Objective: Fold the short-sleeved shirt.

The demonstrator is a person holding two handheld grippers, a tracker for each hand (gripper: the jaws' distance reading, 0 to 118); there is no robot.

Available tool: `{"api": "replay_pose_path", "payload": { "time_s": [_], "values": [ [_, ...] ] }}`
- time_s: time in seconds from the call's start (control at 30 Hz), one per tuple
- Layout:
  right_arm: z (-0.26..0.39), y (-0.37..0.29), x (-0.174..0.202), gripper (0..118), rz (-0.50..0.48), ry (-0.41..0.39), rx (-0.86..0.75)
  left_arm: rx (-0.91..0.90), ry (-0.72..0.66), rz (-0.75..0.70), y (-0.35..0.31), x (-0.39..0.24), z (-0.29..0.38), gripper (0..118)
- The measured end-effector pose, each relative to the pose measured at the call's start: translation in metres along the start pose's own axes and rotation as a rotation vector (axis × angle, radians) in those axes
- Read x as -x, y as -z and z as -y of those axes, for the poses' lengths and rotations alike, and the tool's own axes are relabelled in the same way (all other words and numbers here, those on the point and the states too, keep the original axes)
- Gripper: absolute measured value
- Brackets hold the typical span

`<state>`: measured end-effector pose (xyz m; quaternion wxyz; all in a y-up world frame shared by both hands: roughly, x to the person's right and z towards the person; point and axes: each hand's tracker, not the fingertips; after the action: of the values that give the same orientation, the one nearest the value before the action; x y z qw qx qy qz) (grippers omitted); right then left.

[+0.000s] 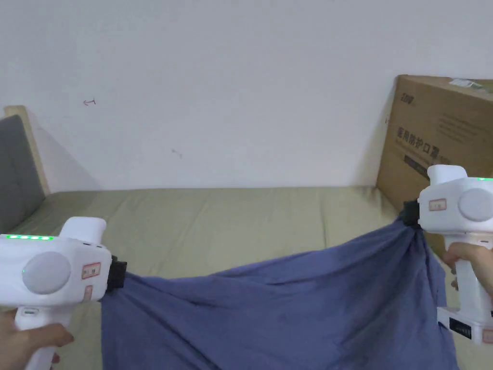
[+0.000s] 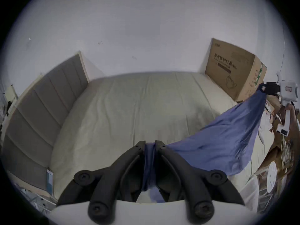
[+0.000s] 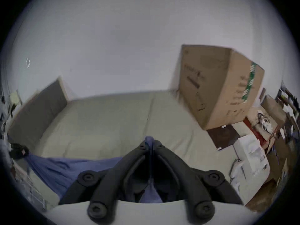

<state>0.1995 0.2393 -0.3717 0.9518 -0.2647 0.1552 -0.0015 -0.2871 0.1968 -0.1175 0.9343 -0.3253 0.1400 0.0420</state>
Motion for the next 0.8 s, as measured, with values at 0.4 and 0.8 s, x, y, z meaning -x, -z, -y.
{"api": "replay_pose_path", "payload": {
  "time_s": [0.4,0.8],
  "values": [
    [-0.153,-0.048,0.007,1,-0.031,0.108,-0.197,-0.256,0.052,-0.200,-0.047,-0.001,-0.165,11],
    [-0.292,-0.052,0.072,1,-0.063,0.062,-0.379,-0.413,0.011,-0.317,-0.028,0.028,-0.280,11]
  ]
}}
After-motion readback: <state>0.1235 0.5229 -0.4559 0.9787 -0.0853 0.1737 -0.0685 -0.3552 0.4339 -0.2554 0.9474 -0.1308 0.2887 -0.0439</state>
